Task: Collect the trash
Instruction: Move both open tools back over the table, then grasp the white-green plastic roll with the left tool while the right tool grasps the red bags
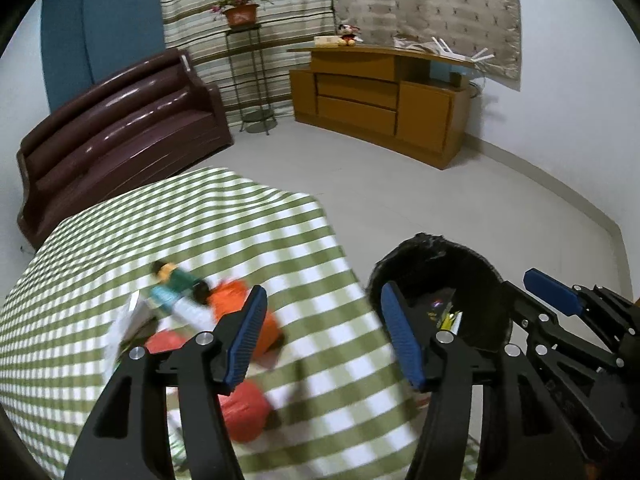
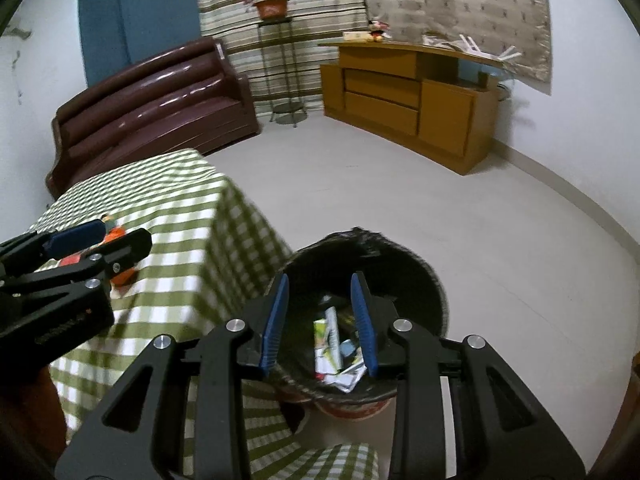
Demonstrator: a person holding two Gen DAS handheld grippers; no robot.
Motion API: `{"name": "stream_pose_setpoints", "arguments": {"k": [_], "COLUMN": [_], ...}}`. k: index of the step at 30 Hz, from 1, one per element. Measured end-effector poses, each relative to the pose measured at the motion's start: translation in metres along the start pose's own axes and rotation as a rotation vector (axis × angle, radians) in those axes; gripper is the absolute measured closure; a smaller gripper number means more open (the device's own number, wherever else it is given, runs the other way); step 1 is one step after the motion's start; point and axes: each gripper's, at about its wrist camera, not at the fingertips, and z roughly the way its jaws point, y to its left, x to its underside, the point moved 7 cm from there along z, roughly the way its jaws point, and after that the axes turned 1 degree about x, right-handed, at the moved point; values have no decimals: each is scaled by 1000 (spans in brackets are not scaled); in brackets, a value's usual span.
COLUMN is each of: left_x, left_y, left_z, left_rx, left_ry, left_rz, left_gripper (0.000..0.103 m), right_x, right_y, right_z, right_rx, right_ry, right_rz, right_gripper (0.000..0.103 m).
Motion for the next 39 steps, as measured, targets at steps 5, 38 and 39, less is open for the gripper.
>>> {"name": "stream_pose_setpoints", "arguments": {"k": [5,38,39], "left_x": [18,97,98], "left_y": [32,134,135], "left_z": [-16,-21,-20], "left_rx": [-37,-141,-140], "left_ry": [10,130,135], "left_rz": [-44,-236,-238], "left_gripper": [44,34,34], "right_x": [4,30,30], "right_y": [28,110,110], "right_z": [-5,-13,-13], "right_rx": [-38,-147,-147], "right_ry": [6,57,58], "right_rz": [-38,-139,-139], "right_gripper": [71,70,70]}}
